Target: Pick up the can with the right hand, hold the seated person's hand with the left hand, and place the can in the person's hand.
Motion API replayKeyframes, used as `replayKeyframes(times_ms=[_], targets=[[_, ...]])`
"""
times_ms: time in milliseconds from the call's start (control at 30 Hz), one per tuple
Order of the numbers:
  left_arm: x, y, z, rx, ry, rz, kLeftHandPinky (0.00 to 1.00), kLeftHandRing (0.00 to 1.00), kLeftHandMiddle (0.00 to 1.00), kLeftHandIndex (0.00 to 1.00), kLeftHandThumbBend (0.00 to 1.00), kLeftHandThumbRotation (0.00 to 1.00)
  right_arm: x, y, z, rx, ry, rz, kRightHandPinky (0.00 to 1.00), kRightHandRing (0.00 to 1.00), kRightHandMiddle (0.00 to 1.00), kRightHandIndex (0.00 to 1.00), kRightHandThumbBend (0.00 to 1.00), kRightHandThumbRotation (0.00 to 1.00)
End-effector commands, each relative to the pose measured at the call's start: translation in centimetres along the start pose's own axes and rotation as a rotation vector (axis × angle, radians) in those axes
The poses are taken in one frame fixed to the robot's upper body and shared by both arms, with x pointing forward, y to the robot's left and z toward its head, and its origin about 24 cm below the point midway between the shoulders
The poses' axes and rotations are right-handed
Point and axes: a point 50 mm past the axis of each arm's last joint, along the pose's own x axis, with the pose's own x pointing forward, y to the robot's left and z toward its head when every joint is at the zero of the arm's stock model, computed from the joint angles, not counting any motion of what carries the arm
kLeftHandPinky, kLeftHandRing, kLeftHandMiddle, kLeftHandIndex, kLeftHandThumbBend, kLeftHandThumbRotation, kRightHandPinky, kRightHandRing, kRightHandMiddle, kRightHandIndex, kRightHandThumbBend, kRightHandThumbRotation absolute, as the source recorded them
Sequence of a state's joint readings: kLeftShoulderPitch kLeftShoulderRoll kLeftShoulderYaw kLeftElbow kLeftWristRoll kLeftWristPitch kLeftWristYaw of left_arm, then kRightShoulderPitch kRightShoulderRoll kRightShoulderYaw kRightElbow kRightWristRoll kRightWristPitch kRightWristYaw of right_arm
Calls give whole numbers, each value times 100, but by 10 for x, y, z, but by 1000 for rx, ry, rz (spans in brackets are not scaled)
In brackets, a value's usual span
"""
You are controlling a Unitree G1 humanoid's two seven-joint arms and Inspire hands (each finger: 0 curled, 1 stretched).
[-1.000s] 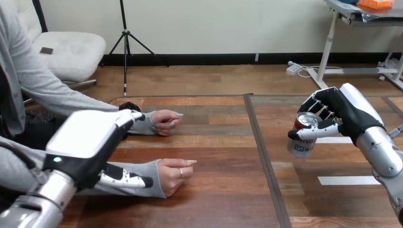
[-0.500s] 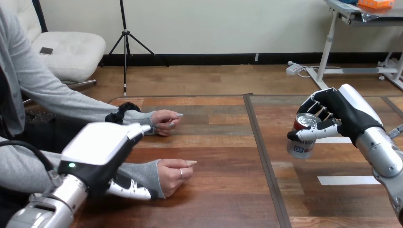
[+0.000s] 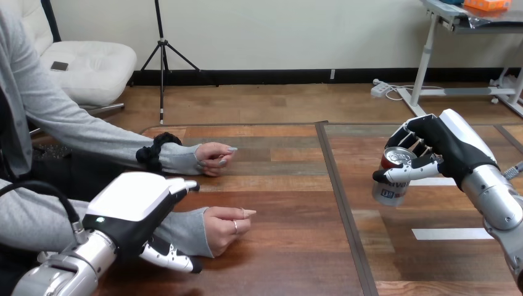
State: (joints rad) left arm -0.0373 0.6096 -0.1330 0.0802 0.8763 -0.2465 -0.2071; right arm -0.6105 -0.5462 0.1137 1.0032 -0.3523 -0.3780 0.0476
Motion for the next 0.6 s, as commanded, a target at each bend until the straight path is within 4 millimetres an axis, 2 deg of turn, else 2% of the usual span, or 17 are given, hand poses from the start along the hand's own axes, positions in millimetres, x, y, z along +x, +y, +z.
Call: replayKeyframes(times_ms=[0, 567], targets=[[12, 23, -3, 69, -22, 29, 78, 87, 90, 88, 100, 46, 10, -35, 28, -16, -114, -110, 33, 38, 42, 42, 72, 0], [19, 20, -6, 129, -11, -23, 80, 87, 90, 87, 100, 38, 10, -37, 28, -1, -122, -113, 33, 38, 41, 42, 71, 0]])
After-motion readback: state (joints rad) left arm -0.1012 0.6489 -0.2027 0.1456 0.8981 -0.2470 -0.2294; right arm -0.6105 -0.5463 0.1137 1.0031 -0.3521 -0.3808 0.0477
